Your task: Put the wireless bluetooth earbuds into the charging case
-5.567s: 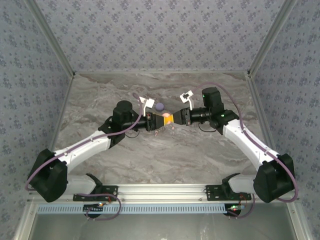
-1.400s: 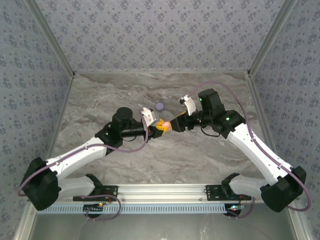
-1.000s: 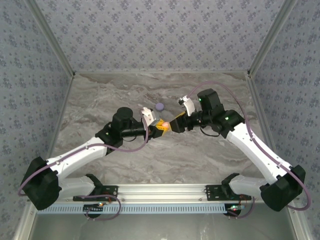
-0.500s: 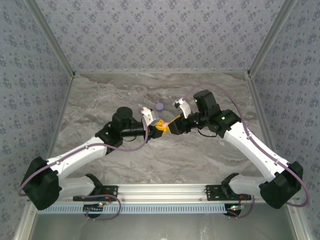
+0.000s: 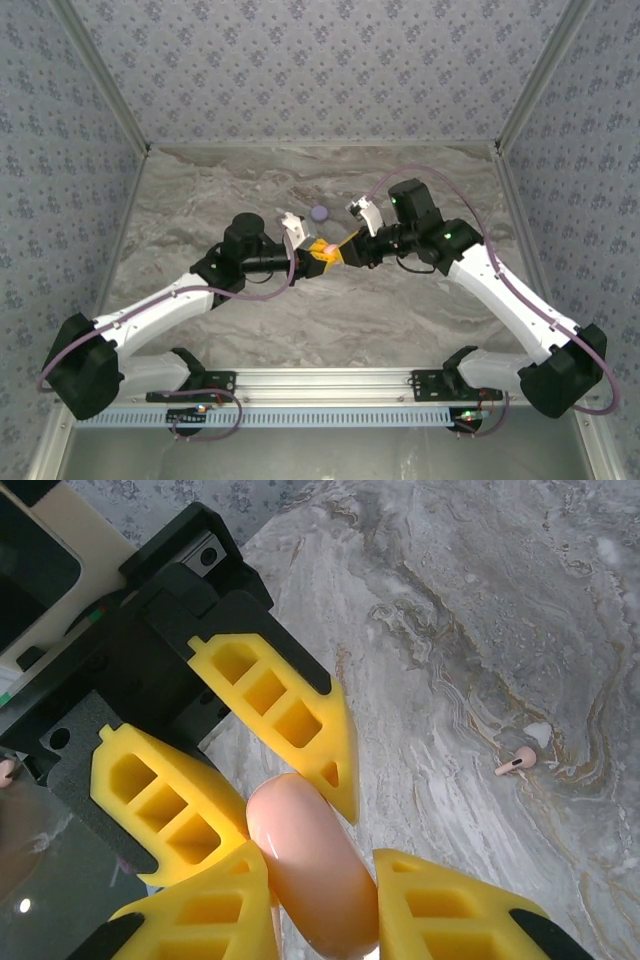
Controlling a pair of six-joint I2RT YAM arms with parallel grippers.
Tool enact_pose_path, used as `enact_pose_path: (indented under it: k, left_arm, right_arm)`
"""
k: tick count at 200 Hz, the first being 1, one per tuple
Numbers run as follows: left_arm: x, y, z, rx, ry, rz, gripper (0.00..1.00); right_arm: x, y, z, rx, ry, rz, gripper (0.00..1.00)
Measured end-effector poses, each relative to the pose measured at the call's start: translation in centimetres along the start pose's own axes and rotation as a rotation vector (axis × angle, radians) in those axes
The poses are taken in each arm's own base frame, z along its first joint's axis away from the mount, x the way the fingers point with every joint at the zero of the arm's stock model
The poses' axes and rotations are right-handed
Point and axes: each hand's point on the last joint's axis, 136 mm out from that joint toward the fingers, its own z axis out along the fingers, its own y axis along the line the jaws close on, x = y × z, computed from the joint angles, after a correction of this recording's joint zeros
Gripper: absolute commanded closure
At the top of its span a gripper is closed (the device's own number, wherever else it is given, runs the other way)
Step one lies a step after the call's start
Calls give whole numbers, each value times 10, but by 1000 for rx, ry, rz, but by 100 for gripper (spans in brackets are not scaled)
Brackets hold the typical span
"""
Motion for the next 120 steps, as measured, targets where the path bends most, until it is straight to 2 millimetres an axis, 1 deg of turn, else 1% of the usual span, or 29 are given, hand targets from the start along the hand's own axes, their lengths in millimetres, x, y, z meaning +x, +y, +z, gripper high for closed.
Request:
enact_pose_path:
  k: [33, 57, 81, 106, 120]
  left_arm:
    - [-4, -2, 0, 11, -15, -3, 72]
    - [-5, -1, 2, 15, -22, -10, 66]
    - [-4, 0, 4, 14, -23, -14, 64]
    - [-3, 2, 6, 15, -19, -24, 65]
    - [-5, 2, 6, 15, -22, -27, 70]
  right_arm:
    - [-2, 2, -4, 2, -12, -6, 77]
    - [-3, 1, -5, 7, -17, -3, 77]
    - [-3, 0, -6, 11, -20, 2, 77]
    - [-4, 0, -8, 13, -25, 0, 77]
    - [-5, -1, -8, 17, -28, 3, 77]
